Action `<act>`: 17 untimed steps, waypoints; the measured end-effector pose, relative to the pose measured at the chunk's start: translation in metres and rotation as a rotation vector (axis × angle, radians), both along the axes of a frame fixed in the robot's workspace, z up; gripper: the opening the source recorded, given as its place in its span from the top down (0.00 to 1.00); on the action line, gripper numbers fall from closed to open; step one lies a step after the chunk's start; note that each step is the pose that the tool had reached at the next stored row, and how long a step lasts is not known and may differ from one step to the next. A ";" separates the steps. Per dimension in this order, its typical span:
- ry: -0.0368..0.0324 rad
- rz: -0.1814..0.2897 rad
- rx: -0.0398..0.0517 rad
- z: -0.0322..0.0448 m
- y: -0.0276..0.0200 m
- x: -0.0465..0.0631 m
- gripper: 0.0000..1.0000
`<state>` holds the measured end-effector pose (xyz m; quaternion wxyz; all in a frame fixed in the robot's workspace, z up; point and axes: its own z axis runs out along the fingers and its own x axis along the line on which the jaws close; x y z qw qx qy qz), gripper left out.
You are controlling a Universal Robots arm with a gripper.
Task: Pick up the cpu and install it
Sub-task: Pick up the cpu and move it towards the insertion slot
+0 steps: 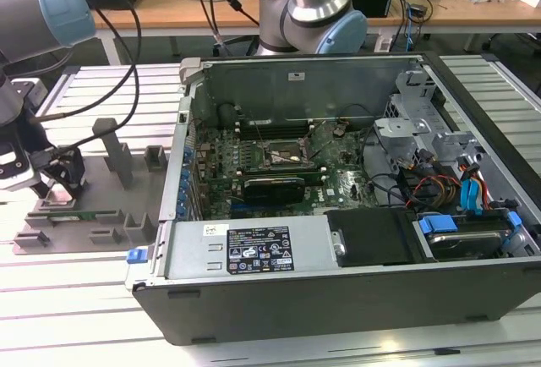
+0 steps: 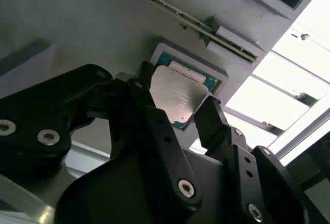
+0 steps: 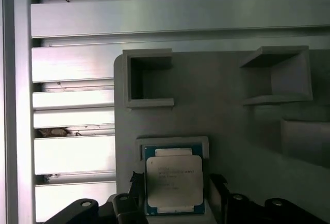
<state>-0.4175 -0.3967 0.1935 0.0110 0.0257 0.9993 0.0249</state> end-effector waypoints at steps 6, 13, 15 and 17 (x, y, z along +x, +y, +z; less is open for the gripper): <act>-0.0001 0.010 0.0000 -0.0032 0.0018 0.000 0.40; -0.0003 0.029 0.0023 -0.0051 0.0030 0.000 0.40; -0.0002 0.029 0.0024 -0.0051 0.0031 0.000 0.40; -0.0005 0.029 0.0030 -0.0052 0.0034 0.000 0.40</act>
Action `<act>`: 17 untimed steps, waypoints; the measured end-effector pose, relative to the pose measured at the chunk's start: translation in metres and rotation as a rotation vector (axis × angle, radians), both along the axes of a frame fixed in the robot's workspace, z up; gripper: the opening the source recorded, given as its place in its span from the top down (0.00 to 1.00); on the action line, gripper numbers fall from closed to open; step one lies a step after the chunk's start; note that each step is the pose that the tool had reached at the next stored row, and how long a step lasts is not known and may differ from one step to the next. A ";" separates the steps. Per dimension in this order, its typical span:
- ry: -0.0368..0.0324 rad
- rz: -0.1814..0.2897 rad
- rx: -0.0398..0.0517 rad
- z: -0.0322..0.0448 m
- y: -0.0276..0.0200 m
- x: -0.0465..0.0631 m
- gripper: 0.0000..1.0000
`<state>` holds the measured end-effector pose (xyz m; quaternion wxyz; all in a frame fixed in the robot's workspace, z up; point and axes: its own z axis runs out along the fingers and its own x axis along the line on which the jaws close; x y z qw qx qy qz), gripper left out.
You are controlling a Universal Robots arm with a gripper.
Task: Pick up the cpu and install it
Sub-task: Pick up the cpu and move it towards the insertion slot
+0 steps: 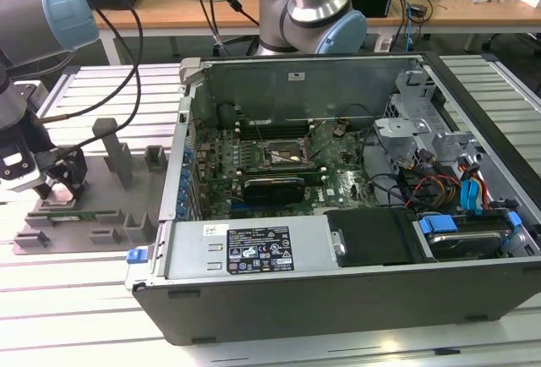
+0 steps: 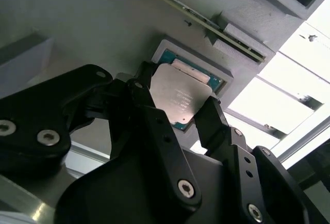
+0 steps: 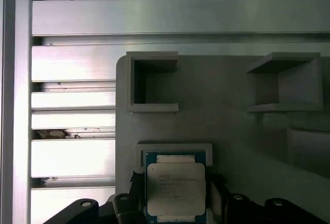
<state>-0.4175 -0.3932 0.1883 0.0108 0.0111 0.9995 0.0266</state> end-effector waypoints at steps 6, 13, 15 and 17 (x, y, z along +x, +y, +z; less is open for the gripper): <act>0.0002 0.000 0.0001 0.0000 0.0013 0.000 0.40; 0.0003 0.000 0.0001 0.0000 0.0030 0.000 0.40; 0.0004 0.000 0.0000 0.0001 0.0032 0.000 0.41; 0.0003 0.000 0.0001 0.0000 0.0034 0.000 0.45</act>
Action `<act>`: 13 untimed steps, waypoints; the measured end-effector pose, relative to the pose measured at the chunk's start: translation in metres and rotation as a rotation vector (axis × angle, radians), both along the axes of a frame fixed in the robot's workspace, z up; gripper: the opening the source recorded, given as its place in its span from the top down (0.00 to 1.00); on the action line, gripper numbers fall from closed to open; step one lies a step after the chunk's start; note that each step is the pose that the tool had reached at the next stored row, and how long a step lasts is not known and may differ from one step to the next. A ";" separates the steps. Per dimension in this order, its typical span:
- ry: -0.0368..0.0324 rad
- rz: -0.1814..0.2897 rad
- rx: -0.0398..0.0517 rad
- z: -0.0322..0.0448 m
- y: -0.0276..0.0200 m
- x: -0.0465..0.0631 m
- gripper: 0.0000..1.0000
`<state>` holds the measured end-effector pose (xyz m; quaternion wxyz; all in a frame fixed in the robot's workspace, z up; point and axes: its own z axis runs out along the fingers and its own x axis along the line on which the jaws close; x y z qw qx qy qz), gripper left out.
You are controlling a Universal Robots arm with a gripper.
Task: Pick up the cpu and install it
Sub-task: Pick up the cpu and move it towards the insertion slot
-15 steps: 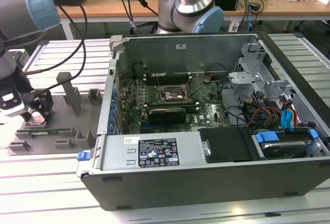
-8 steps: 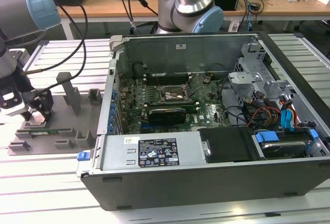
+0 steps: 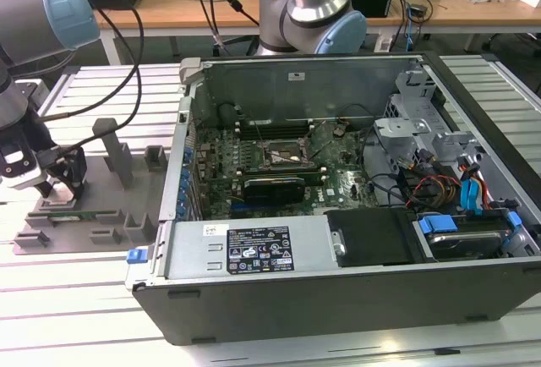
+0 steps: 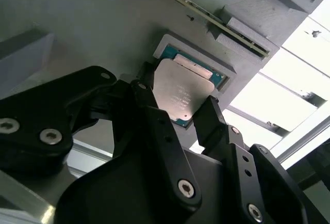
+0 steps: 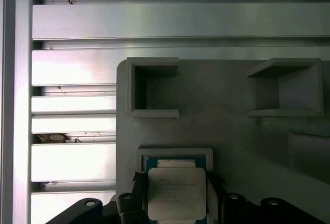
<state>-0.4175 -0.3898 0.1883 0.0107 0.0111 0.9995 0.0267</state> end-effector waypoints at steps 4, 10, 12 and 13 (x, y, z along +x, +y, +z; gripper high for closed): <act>-0.0001 0.000 0.0000 0.0000 0.0005 0.000 0.45; -0.0001 0.000 0.0000 0.0053 0.0006 0.000 0.45; -0.0001 0.000 0.0000 0.0082 0.0006 0.000 0.45; -0.0001 0.000 0.0000 0.0093 0.0006 0.000 0.45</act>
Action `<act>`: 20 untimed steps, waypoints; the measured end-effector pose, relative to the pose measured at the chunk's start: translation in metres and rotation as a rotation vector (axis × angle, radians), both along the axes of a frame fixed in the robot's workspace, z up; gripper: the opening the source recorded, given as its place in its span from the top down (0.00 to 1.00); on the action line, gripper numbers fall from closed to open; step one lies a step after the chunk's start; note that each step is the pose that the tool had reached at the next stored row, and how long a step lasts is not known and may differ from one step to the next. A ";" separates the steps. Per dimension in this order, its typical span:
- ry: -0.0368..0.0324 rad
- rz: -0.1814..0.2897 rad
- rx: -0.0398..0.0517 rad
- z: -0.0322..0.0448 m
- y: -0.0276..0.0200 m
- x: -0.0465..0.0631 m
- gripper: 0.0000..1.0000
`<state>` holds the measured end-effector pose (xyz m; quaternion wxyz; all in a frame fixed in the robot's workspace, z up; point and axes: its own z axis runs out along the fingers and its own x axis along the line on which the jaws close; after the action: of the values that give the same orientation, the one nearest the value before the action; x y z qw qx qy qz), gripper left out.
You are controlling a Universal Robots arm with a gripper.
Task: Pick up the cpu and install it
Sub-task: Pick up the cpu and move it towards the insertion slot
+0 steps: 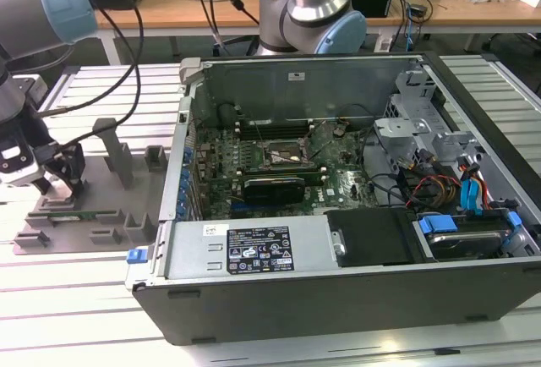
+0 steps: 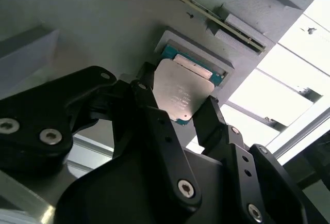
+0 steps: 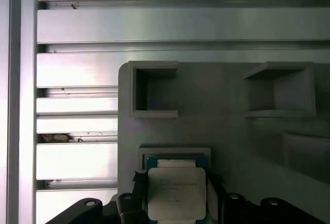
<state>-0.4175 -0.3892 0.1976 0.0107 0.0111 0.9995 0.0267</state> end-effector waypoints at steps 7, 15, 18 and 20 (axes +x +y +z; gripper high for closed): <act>-0.0001 0.000 -0.0001 0.0137 0.0000 0.000 0.45; 0.0000 0.000 -0.0001 0.0481 0.0003 0.002 0.45; 0.0000 0.000 -0.0001 0.0607 0.0003 0.002 0.45; 0.0000 0.000 -0.0001 0.0721 0.0003 0.003 0.45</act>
<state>-0.4148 -0.3889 0.2697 0.0107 0.0111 0.9995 0.0266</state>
